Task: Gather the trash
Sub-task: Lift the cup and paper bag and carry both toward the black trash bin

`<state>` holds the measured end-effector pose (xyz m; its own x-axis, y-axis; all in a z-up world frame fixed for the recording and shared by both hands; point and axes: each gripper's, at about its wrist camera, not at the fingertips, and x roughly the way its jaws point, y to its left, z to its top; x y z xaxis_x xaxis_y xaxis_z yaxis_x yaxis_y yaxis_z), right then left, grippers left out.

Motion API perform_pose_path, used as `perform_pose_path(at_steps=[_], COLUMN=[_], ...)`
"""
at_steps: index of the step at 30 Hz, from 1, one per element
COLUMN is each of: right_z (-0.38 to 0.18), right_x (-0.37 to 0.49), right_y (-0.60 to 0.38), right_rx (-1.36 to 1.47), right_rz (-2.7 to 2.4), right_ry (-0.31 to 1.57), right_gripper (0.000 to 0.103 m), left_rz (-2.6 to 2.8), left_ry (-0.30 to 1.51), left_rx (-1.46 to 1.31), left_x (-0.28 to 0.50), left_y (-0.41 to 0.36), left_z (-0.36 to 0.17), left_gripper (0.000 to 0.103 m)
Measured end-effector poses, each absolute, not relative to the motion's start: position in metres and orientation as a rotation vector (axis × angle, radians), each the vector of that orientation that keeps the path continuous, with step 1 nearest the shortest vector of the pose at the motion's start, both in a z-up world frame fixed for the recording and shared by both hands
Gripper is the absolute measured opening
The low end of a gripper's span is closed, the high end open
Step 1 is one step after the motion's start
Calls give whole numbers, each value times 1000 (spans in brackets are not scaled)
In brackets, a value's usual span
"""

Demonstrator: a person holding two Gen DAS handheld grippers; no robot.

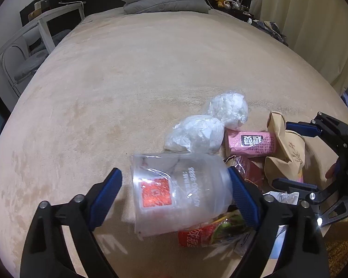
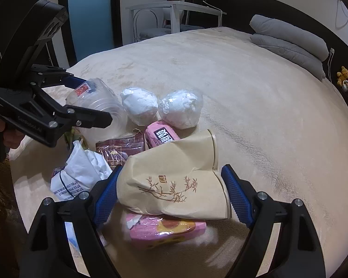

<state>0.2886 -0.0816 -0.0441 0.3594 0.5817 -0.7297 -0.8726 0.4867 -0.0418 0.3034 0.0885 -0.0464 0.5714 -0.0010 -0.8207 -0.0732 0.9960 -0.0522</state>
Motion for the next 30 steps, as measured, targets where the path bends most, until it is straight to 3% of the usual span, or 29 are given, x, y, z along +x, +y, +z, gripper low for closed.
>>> perform_pose_path(at_steps=[2,18,30], right_z=[-41,11,33], right_x=[287,274,213], right_y=[-83,-132,-179], right_rx=[-474,-295,-154], right_rz=[969,823,761], right_ry=[699,633,591], right_gripper=[83,83,83], left_rz=[40,57,37], left_ry=[953,783,658], left_rx=[-77,-111,-171], left_x=[302,259,187], left_y=[89,87,80], left_z=[-44,1,27], left_gripper=[70,68,68])
